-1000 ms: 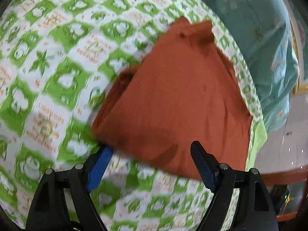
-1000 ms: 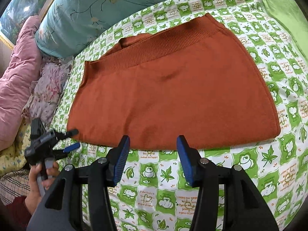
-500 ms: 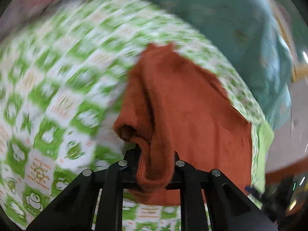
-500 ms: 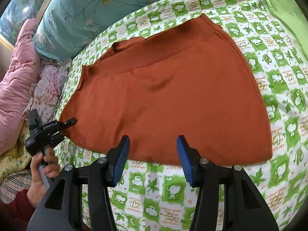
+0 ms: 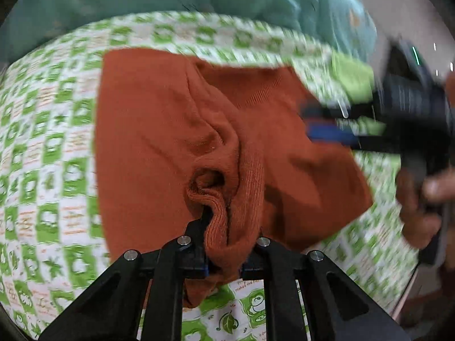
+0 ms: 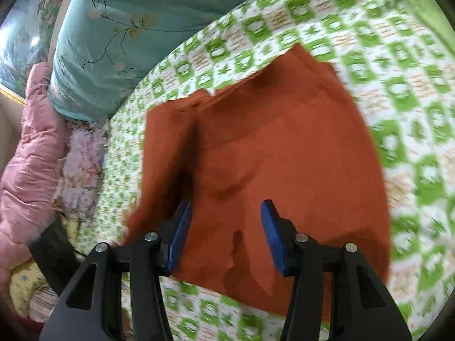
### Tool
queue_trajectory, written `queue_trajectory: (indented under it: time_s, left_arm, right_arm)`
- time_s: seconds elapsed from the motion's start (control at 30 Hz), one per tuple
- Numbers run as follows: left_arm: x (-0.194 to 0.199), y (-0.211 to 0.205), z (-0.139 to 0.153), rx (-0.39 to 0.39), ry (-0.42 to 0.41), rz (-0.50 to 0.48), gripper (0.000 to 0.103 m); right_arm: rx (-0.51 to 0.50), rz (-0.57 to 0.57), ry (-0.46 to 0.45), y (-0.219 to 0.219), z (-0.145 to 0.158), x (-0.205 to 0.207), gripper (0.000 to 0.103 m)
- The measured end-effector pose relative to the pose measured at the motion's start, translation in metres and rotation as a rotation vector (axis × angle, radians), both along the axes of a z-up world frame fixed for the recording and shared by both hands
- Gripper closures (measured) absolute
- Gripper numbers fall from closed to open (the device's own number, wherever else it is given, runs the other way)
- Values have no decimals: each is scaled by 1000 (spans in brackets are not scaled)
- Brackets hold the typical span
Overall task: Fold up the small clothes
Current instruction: 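Grasp the sweater's side edge with the left gripper while the right gripper grasps it too, then fold the side edge over the sweater body and open both grippers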
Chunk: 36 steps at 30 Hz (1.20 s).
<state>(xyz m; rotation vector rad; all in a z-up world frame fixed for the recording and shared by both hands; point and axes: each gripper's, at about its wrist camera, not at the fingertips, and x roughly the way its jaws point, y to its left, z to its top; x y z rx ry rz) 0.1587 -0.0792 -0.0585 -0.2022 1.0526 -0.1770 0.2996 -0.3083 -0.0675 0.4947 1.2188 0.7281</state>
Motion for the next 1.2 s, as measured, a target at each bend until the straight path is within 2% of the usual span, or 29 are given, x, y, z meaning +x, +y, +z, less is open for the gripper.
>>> queue_trajectory:
  time_s: [0.03,0.07,0.2,0.3,0.33,0.37,0.4,0.43,0.47,0.57,0.67,0.77,0.87,1.0,1.07,1.2]
  left_arm:
    - [2,-4,-4,16,6,-11,92]
    - [2,-7,-6,23,8,-15,92]
    - [4,-7,-6,37,11,-20,92]
    - [8,-10,-6,50,11,-30,92]
    - [8,-9,-4,54,8,-33,92]
    - [9,-9,-3,55,6,-34,92]
    - [9,-9,-2,52,4,-36,92]
    - [9,-8,2,38,0,-40,92]
    - [10,-8,6,25,-6,-43,92]
    - [9,-10,27,-23,-32,-78,92]
    - [10,-28,47,-99,-76,-146,92]
    - [19,-56,53,-154,-91,-221,92]
    - [32,-91,44,-151,-87,-288,92]
    - [49,-122,20,-168,-32,-351,92]
    - [48,-137,16,-195,-4,-372,92]
    - [49,-151,5,-196,38,-365,92]
  right_arm:
    - [21,25,18,9,-4,5,38]
    - [30,51,35,20,-9,10,35]
    - [27,123,57,63,-21,24,34]
    - [17,159,29,96,-21,39,34]
    - [4,174,9,108,-20,44,38]
    - [-11,186,-9,117,-18,48,47]
    - [-35,202,-16,124,-18,51,77]
    - [-53,215,-19,128,-17,53,86]
    - [-65,219,-34,130,-13,53,86]
    - [-15,213,-127,112,17,45,88]
    - [23,161,-204,71,50,32,88]
    - [1,96,-249,23,62,25,88]
    - [-70,48,-245,-7,53,29,88]
    - [-114,-32,-162,-44,18,42,89]
    - [-132,-41,-153,-50,9,43,89]
    - [-151,-28,-144,-55,-7,49,89]
